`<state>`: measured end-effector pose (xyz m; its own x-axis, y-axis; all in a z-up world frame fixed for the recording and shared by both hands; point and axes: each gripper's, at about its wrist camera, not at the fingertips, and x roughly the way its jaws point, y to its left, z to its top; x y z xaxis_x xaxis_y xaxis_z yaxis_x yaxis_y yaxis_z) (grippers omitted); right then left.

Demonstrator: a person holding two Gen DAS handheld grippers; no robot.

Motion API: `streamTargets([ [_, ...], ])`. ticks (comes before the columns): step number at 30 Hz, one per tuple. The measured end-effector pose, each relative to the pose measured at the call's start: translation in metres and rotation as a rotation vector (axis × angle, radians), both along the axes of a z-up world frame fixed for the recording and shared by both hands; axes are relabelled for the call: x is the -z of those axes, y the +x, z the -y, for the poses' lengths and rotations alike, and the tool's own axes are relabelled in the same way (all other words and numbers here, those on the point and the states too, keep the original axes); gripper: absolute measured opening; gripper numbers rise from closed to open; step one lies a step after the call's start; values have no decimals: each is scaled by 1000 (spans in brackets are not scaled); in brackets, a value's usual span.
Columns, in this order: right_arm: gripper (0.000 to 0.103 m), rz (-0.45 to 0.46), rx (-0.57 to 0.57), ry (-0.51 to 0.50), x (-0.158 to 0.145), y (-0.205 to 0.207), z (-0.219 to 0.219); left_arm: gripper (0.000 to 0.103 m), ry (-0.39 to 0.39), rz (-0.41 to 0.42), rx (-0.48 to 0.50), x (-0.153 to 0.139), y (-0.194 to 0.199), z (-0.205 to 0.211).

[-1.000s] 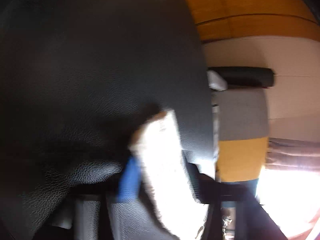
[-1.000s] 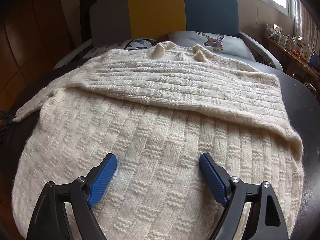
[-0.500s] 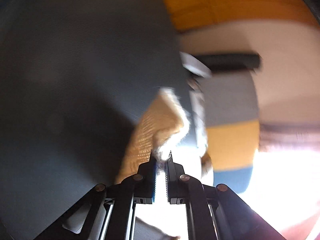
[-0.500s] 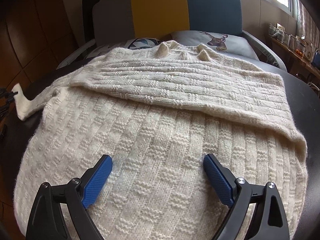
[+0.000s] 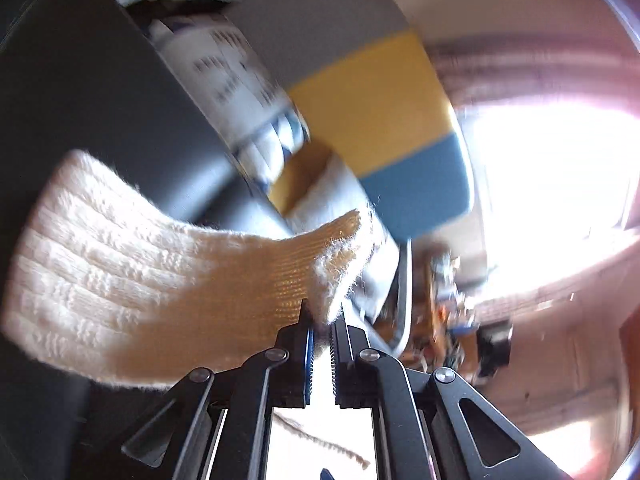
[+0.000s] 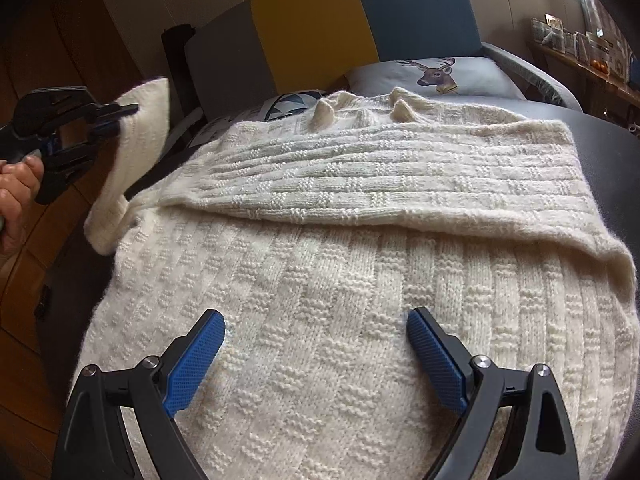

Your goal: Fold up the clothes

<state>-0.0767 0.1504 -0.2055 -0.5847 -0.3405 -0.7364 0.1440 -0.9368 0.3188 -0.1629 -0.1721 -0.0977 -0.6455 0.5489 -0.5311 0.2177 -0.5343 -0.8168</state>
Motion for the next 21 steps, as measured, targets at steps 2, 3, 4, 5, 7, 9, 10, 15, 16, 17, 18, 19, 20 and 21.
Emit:
streamTargets([
  [2, 90, 18, 7, -91, -6, -1, -8, 7, -37, 26, 63, 5, -16, -35],
  [3, 82, 14, 3, -185, -12, -2, -15, 7, -60, 38, 104, 10, -25, -51],
  [4, 70, 6, 1, -274, -19, -5, -21, 7, -87, 53, 157, 15, -29, -68],
  [5, 70, 1, 7, -329, -27, -10, -25, 7, -123, 74, 190, 20, -23, -81],
  [7, 71, 25, -4, -404, -36, -28, -26, 7, -173, 108, 239, 33, -26, -97],
  [9, 70, 59, -21, -430, -35, -52, -18, 7, -188, 117, 250, 42, -29, -99],
  [10, 70, 75, -23, -431, -33, -64, -13, 7, -163, 119, 260, 45, -25, -97],
  [15, 65, 180, -36, -519, -10, -116, 24, 29, -45, 85, 244, 47, -9, -65],
  [16, 66, 203, -35, -541, -4, -122, 32, 44, -31, 79, 233, 46, -8, -58],
  [17, 66, 231, -33, -553, 2, -127, 40, 50, -4, 67, 219, 46, -5, -45],
  [18, 66, 257, -30, -564, 8, -132, 47, 56, 12, 58, 211, 45, -5, -37],
  [19, 65, 261, -7, -563, 12, -134, 50, 56, 27, 50, 203, 45, -4, -28],
  [20, 65, 250, 13, -576, 14, -135, 51, 56, 41, 47, 194, 45, -1, -19],
  [21, 65, 241, 29, -592, 13, -136, 51, 56, 55, 44, 185, 46, 2, -10],
])
